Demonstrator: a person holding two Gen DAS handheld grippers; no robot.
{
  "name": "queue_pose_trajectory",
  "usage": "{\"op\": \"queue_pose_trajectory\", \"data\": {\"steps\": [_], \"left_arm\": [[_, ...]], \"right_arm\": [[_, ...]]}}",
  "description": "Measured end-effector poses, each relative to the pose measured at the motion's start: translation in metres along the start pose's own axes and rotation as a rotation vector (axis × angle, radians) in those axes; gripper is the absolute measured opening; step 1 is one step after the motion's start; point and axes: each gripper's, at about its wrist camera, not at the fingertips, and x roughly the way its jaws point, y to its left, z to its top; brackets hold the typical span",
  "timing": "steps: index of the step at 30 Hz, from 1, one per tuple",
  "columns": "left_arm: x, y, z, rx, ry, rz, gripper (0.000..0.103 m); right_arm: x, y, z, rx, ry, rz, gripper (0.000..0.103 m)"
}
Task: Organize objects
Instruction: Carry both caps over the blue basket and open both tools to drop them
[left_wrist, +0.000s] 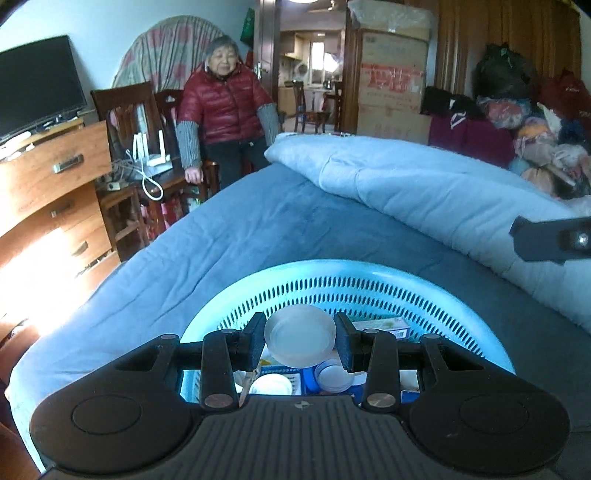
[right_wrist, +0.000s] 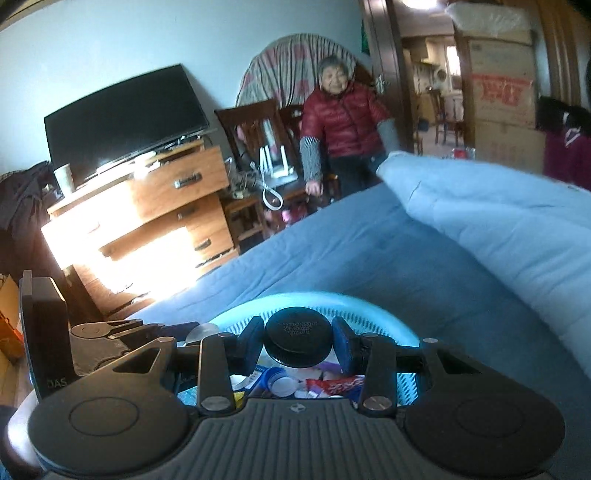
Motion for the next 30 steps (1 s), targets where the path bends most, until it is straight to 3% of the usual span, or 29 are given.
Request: {"op": "queue_pose_trajectory", "data": {"steps": [25,26,29,30], "left_arm": [[0.015,0.008,-0.007,-0.017,0.013,0.023,0.04],[0.016,0.008,-0.007,-0.016,0.011,0.025,0.044],[0.012,0.004,-0.008,-0.011,-0.014,0.047,0.086],[0.008,0.002,-0.008,-0.004,-0.033,0.053,0.087]], "right_arm": [[0.016,0.0,-0.01,-0.017,0.013,0.005,0.044],[0.015,0.0,-0.01,-0.02,0.012,0.004,0.047],[0.011,0.0,-0.009,-0.03,-0.024,-0.022,0.079],[0.003,-0.002,-0.011,-0.021,-0.056,-0.03,0.08]]}}
